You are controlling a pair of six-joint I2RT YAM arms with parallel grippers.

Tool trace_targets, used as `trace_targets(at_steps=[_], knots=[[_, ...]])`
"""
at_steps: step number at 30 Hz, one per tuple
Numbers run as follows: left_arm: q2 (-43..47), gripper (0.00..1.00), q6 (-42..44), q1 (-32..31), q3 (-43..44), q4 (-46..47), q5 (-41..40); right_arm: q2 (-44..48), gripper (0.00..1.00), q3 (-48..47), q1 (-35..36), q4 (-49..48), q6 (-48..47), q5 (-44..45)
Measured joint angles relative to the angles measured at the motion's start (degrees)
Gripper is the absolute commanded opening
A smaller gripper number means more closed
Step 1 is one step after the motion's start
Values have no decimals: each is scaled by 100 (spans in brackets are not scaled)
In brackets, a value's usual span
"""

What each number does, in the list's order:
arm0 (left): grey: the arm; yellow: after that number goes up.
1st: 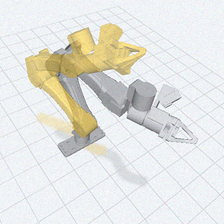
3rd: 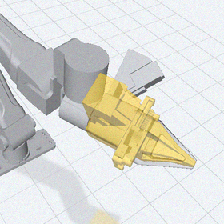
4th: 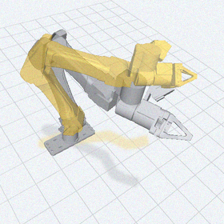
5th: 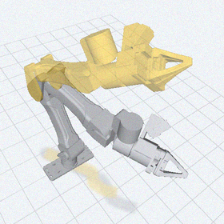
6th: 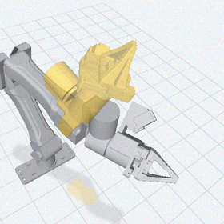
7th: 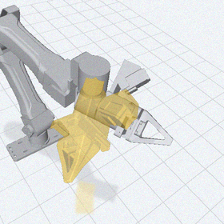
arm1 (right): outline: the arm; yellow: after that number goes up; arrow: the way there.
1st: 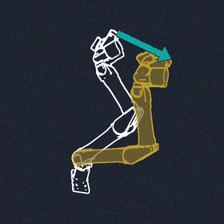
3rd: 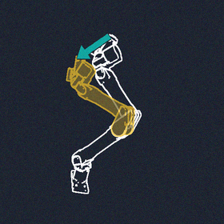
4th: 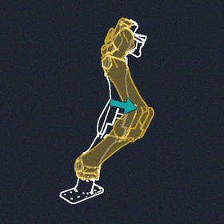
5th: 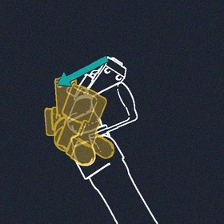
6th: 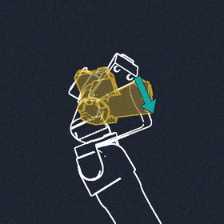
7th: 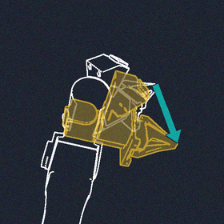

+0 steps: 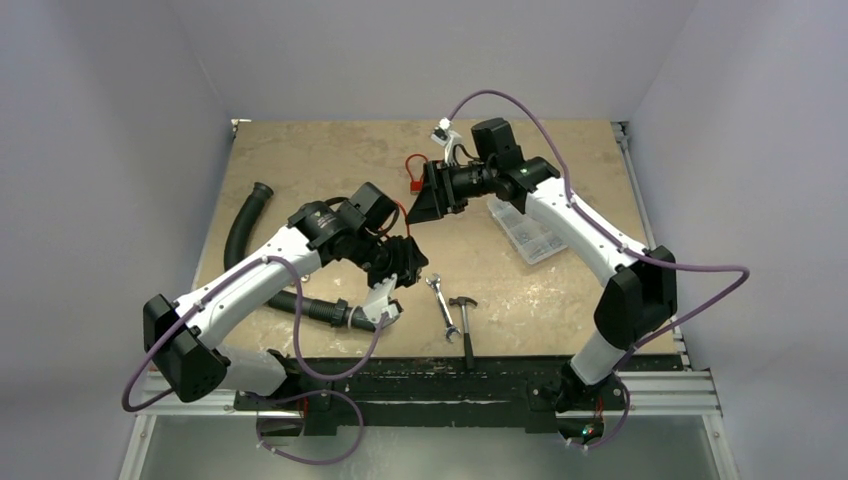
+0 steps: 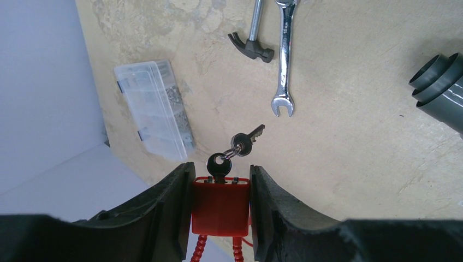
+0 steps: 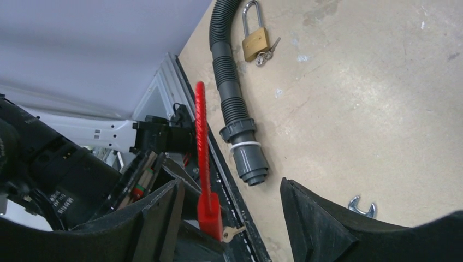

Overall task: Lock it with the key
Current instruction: Adjust the lock.

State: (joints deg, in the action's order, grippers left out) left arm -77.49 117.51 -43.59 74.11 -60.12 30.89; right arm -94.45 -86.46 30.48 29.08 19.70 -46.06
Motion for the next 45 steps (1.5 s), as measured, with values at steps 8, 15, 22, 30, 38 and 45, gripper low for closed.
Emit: trace_targets(at_steps=[8, 15, 22, 30, 38, 45], knots=[[-90, 0, 0, -37, 81, -33, -107, -96, 56, -195, 166, -72, 2, 9], [-138, 0, 0, -37, 149, -39, -181, -267, 0, -195, 214, -74, -94, -11], [-122, 48, 0, -37, 144, -20, -284, -339, 0, -195, 177, -229, -33, -234], [614, 76, -876, -37, 101, 372, -74, -328, 0, -195, -505, -695, -15, -308], [1259, 73, -4896, 730, 339, 1355, 544, -17, 0, -179, -1067, -817, -592, -439], [-236, 69, -8522, 3036, 2044, 2776, 2142, 782, 0, 11, -946, -898, -1349, -787]])
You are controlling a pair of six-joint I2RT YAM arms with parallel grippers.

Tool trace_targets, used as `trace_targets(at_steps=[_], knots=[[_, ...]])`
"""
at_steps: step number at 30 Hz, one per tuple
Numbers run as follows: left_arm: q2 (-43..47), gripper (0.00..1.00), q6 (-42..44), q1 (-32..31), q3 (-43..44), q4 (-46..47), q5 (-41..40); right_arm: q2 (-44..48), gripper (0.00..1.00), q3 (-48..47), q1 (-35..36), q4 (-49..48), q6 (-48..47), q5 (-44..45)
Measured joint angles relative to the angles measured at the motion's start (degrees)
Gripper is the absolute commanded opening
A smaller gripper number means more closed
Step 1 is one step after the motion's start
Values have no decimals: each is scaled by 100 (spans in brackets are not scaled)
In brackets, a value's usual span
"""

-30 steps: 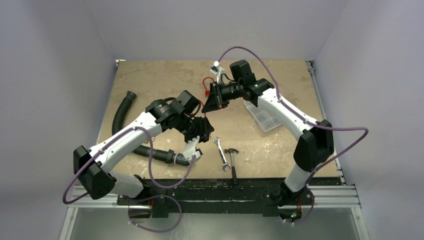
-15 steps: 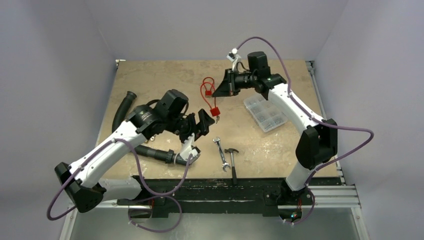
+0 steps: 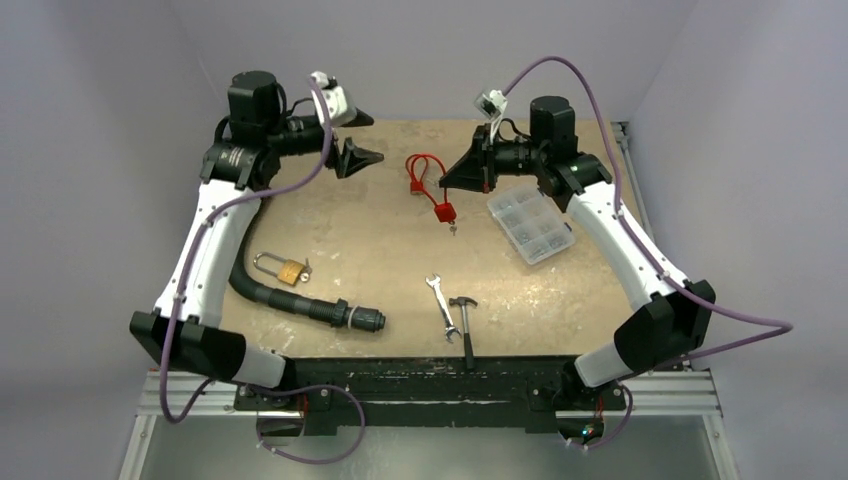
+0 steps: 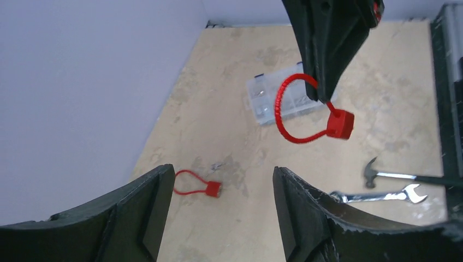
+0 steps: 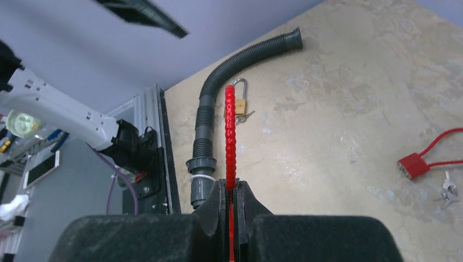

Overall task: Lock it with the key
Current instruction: Adjust the lock.

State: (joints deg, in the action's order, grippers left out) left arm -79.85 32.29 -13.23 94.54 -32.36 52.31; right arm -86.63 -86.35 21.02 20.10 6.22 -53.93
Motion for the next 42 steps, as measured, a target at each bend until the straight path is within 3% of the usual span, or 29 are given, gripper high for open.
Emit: trace_targets(at_steps=[7, 14, 22, 29, 35, 37, 39, 42], knots=[[-800, 64, -1414, 153, 426, 267, 1211, 164, 0, 133, 76, 94, -754, -101], [-841, 62, -1665, -63, 426, 238, 1493, 181, 0, 146, 361, 544, -1550, 26], [-1071, 50, -555, -994, 782, -1034, 975, 273, 0, 140, 426, 802, -1965, 50], [-1108, 28, 101, -1084, 782, -1499, 435, 280, 0, 140, 490, 1137, -2457, 103], [-1108, 28, 658, -1185, 782, -1875, 219, 319, 0, 140, 525, 1252, -2623, 205], [-1110, 19, 767, -1211, 782, -1963, 160, 341, 0, 140, 531, 1255, -2636, 221], [-1110, 0, 817, -1237, 782, -1998, 122, 348, 0, 140, 540, 1250, -2649, 225], [-1110, 0, 885, -1241, 782, -2024, 109, 348, 44, 140, 562, 1263, -2645, 254]])
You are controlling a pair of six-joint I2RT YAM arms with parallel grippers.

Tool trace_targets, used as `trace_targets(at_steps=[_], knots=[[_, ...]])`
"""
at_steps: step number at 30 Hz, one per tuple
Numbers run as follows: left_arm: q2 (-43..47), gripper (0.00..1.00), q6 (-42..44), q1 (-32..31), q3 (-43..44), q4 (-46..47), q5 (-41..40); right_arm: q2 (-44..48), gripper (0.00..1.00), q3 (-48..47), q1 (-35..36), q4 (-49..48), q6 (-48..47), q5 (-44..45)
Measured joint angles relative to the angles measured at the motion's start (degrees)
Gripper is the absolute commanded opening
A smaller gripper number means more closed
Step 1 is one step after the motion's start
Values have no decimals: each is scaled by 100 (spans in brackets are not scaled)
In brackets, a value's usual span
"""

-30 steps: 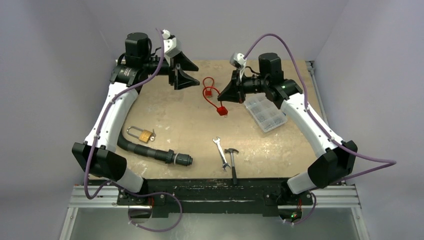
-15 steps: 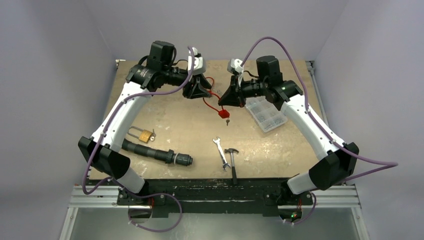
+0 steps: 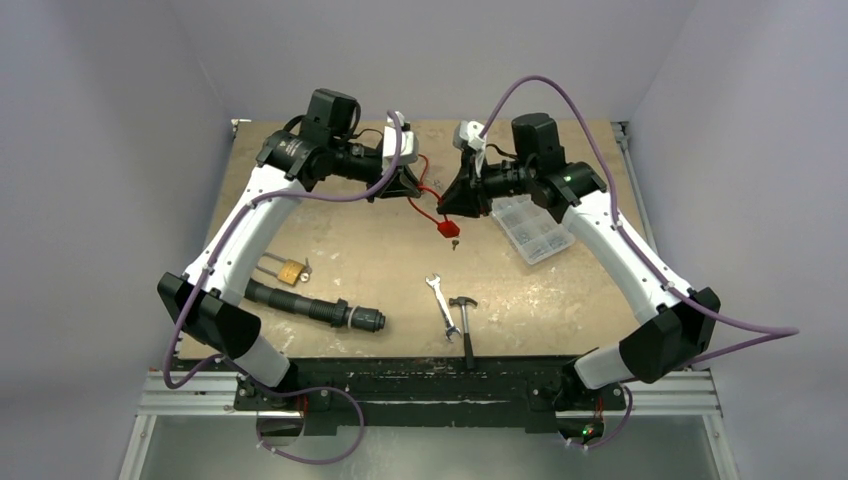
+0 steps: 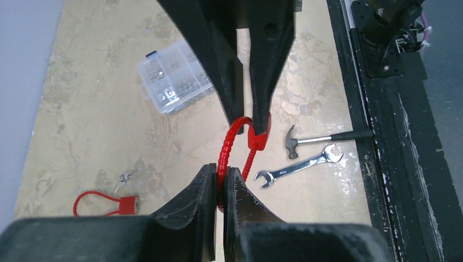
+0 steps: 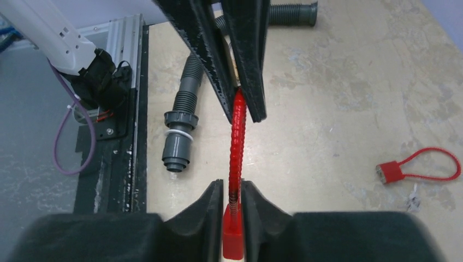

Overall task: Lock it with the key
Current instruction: Adjust the lock.

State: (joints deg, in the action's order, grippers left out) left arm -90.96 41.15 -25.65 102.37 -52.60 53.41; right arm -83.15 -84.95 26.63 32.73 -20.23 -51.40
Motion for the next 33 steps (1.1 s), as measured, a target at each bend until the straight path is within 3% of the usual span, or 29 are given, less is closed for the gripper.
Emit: trace_targets(at_steps=[1, 3, 7, 12, 24, 33], knots=[[0, 0, -2, 0, 0, 0, 0, 0, 57, 0, 0, 7, 22, -11], [0, 0, -7, 0, 0, 0, -11, -2, 72, -24, 0, 120, -4, -44], [-7, 0, 4, 0, 55, -116, -15, -9, 82, -52, -4, 662, -247, -42], [-50, 0, 7, 0, 243, -289, -4, -9, 79, 138, -26, 1027, -411, 136], [-109, 0, -20, 0, 341, -369, 33, -483, 58, 157, -44, 1327, -721, 299], [-120, 0, -116, 0, 372, -367, 33, -535, 57, 144, -28, 1196, -570, 286]])
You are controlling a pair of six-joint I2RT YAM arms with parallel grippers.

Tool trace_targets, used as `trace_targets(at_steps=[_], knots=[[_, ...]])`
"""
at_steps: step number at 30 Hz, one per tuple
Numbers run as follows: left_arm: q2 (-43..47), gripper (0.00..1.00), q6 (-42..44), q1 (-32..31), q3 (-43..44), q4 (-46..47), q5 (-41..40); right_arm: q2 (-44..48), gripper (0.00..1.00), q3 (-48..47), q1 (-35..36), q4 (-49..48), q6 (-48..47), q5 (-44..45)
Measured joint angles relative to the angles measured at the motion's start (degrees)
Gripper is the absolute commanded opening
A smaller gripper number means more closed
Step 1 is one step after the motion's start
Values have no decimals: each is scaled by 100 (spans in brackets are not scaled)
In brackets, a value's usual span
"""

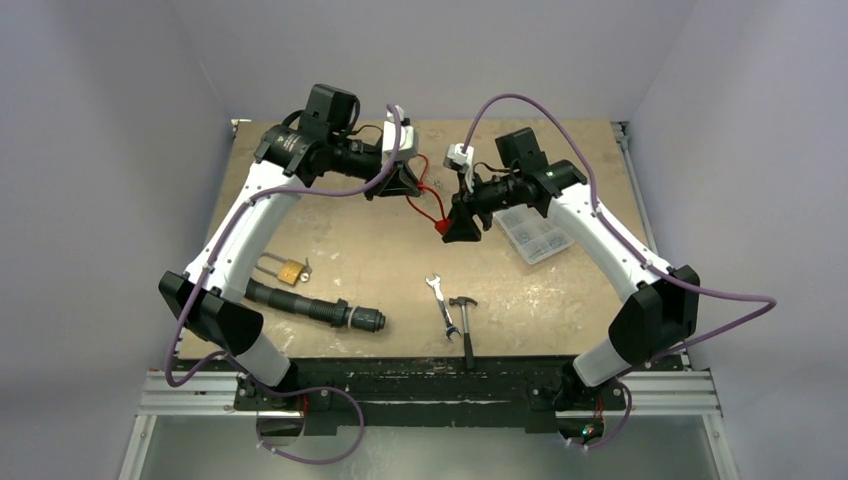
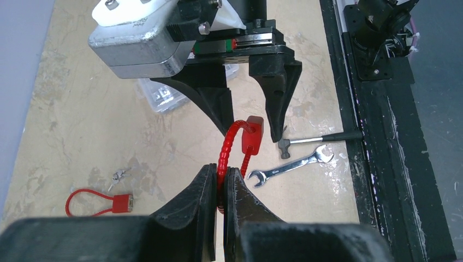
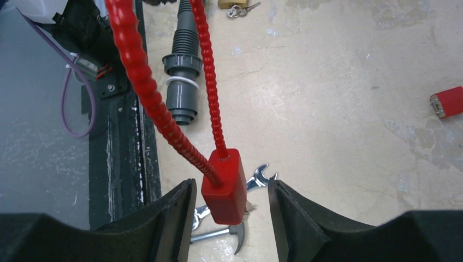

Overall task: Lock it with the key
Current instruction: Adjust the lock.

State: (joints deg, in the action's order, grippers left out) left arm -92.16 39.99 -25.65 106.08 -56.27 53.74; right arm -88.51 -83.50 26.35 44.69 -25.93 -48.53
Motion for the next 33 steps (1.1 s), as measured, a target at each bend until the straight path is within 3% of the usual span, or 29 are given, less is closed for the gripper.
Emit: trace_targets(at_steps=[6, 8, 10, 11, 14, 15, 17, 22, 25, 29, 33], knots=[[-31, 0, -35, 0, 13, 2, 0, 0, 43, 0, 63, -236, 177, 0], [-52, 0, -39, 0, 22, 7, 0, 0, 28, 0, 68, -262, 197, -2], [-74, 0, -46, 0, 22, 7, -2, 0, 5, 0, 76, -289, 216, -7], [-85, 6, -57, 0, 24, 22, -9, 0, 0, 0, 79, -291, 249, -20], [-109, 60, -315, 15, 24, 173, -57, 0, 0, 0, 92, -308, 271, -48], [-114, 72, -551, 46, 15, 339, -39, 0, 0, 0, 92, -350, 334, -63], [-90, 81, -1099, 157, -81, 831, 52, 2, 0, 17, 70, -501, 553, -66], [352, 83, -3932, 1274, -1510, 4059, 59, 162, 0, 492, -352, -2098, 2627, -188], [446, 76, -5154, 1764, -2039, 5455, -129, 190, 0, 664, -785, -3272, 4103, -192], [549, 69, -6607, 1744, -2697, 7202, -92, 188, 0, 748, -1110, -4962, 5796, -190], [538, 69, -7973, 1432, -3270, 8743, 111, 188, 0, 649, -1071, -6146, 6662, -291]])
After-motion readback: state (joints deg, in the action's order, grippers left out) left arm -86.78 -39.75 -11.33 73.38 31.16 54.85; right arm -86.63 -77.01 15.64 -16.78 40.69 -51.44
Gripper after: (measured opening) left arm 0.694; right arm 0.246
